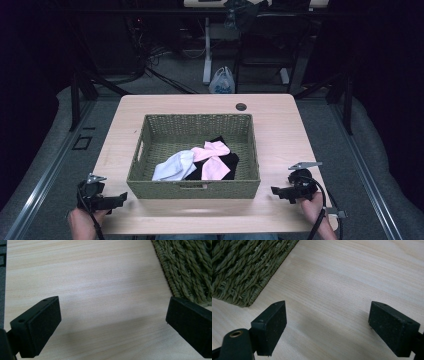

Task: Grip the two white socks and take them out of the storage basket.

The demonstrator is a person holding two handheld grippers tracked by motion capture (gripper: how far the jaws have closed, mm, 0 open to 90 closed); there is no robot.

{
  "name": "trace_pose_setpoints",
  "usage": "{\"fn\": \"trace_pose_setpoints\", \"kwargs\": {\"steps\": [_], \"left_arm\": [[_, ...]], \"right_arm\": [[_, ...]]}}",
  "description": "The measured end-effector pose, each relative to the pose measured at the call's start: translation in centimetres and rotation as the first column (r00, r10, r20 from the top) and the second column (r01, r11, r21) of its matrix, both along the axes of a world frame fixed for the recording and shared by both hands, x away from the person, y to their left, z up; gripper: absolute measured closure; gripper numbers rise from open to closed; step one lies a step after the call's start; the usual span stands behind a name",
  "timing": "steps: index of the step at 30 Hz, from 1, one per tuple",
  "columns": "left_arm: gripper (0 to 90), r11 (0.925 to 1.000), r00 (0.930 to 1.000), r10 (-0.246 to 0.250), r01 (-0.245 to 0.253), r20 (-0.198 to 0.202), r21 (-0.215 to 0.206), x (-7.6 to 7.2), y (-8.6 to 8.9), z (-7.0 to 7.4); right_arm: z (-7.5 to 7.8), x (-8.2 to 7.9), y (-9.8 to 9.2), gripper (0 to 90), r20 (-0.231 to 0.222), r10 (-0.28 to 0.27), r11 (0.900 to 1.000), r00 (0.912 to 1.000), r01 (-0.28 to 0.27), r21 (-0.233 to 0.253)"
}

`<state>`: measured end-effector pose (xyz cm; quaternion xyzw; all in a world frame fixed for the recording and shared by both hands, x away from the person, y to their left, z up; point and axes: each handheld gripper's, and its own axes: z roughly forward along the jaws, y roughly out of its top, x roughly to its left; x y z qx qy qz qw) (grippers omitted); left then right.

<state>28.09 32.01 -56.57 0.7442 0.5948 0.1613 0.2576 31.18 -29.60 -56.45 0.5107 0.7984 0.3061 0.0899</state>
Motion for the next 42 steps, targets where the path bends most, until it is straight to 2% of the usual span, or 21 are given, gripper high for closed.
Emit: {"fn": "trace_pose_setpoints", "kwargs": {"steps": [29,37,42], "left_arm": [[0.1,1.0000,1.0000,-0.008,0.008,0.003,-0.003,0.0,-0.1,0.4],[0.1,1.0000,1.0000,-0.009,0.009,0.002,-0.001,0.0,0.0,0.8],[0.1,0.9999,0.9999,-0.008,0.008,0.012,-0.015,-0.1,0.2,1.8]], "right_arm": [[0.0,0.0,0.1,14.7,-0.002,0.003,1.000,1.0000,-0.003,-0.005],[0.1,0.0,0.1,14.7,0.002,-0.005,1.000,1.0000,0.005,-0.001],[0.1,0.0,0.0,14.7,0.002,-0.003,1.000,1.0000,0.003,-0.001]]}}
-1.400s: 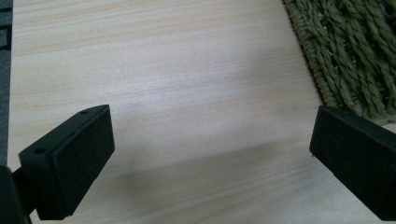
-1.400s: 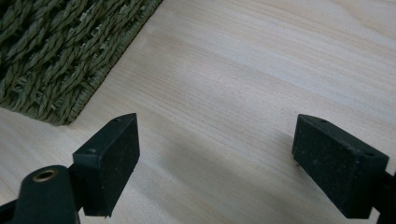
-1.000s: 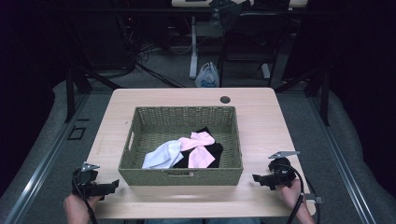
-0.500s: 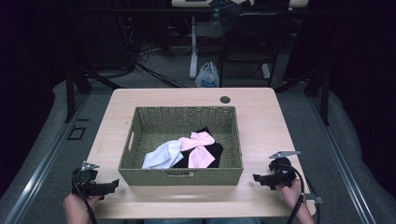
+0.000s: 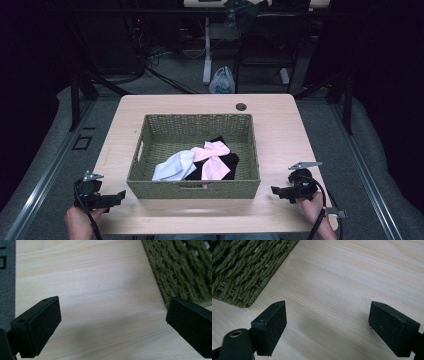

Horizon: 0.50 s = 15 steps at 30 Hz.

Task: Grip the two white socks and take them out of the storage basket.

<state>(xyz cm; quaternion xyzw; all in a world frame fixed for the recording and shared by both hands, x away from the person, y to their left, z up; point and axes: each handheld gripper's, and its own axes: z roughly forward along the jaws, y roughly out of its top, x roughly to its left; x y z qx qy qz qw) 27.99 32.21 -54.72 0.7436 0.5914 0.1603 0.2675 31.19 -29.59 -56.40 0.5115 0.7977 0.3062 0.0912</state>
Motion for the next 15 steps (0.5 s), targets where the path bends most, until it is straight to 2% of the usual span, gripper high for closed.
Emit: {"fn": "trace_pose_setpoints", "kwargs": {"steps": [11,15], "left_arm": [[0.1,0.9995,0.9997,-0.002,0.003,0.025,-0.030,-0.1,0.2,2.3],[0.1,0.9978,0.9982,-0.007,0.011,0.060,-0.066,-0.2,0.3,3.6]], "right_arm": [[0.0,0.0,-0.1,14.7,-0.003,-0.004,1.000,1.0000,0.004,-0.003],[-0.1,0.0,-0.1,14.7,-0.004,-0.003,1.000,1.0000,0.003,-0.002]]}}
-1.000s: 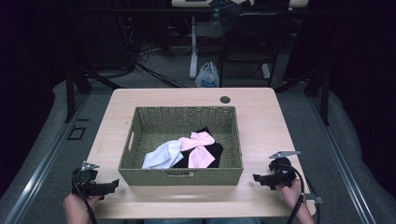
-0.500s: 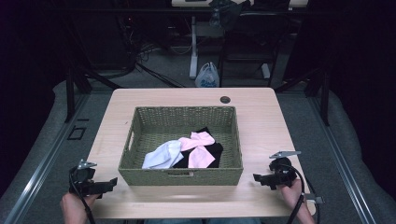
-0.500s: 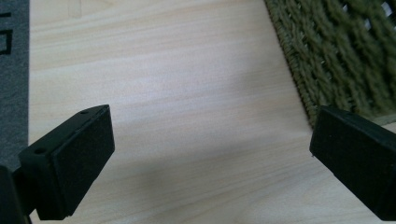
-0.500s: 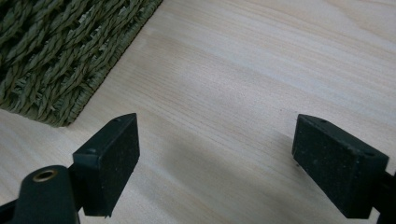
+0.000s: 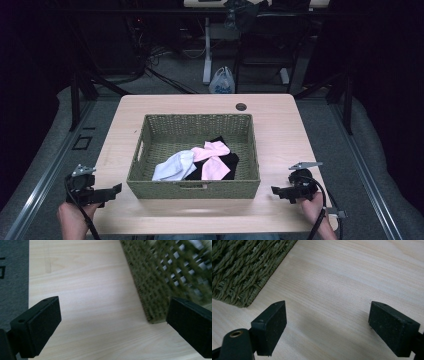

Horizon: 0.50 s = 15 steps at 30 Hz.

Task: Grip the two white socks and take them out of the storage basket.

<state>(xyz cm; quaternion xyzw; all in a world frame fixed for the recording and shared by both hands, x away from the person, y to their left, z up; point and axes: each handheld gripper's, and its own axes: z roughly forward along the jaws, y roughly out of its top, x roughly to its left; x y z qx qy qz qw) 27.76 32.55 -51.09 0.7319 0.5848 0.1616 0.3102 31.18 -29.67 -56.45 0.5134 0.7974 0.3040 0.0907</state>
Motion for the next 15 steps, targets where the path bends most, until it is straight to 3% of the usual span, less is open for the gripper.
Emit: {"fn": "trace_pose_setpoints", "kwargs": {"steps": [15], "left_arm": [[0.0,0.9982,0.9977,-0.053,0.052,0.043,0.030,1.4,-1.2,5.0]], "right_arm": [[0.0,0.0,0.0,14.7,-0.002,0.002,1.000,1.0000,-0.002,-0.006]]}}
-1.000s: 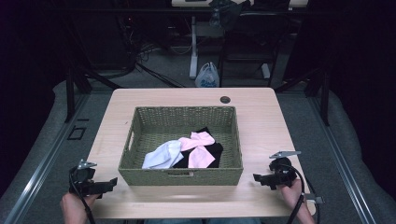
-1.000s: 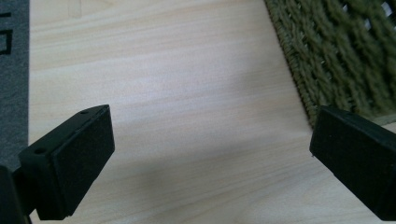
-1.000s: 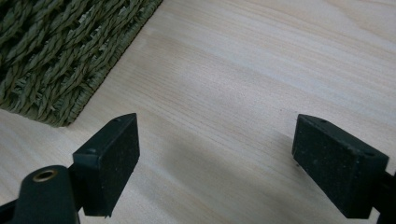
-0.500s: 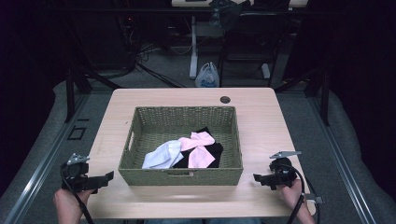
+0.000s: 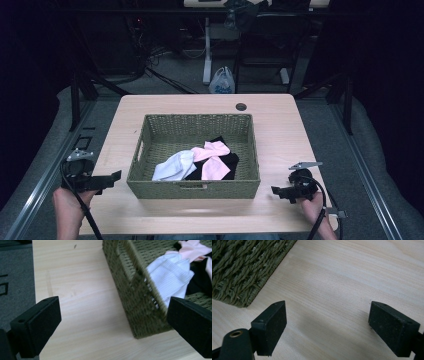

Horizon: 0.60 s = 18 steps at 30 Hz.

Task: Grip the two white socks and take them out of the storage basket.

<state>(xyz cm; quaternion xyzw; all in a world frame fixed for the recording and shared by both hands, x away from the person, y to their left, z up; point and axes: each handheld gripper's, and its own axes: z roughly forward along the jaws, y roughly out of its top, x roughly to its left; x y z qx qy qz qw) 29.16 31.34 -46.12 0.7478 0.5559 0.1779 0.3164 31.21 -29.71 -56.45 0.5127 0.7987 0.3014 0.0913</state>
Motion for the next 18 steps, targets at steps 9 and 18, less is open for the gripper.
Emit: {"fn": "trace_pose_setpoints", "kwargs": {"steps": [9,18], "left_arm": [[0.1,0.9973,0.9967,-0.071,0.070,0.039,0.019,1.7,-2.2,3.0],[0.1,0.9889,0.9895,-0.142,0.141,0.022,0.046,3.6,-4.6,4.2]], "right_arm": [[0.0,0.0,0.0,14.7,0.001,0.003,1.000,1.0000,-0.003,0.001],[0.0,0.0,0.0,14.7,0.000,0.004,1.000,1.0000,-0.004,0.005]]}}
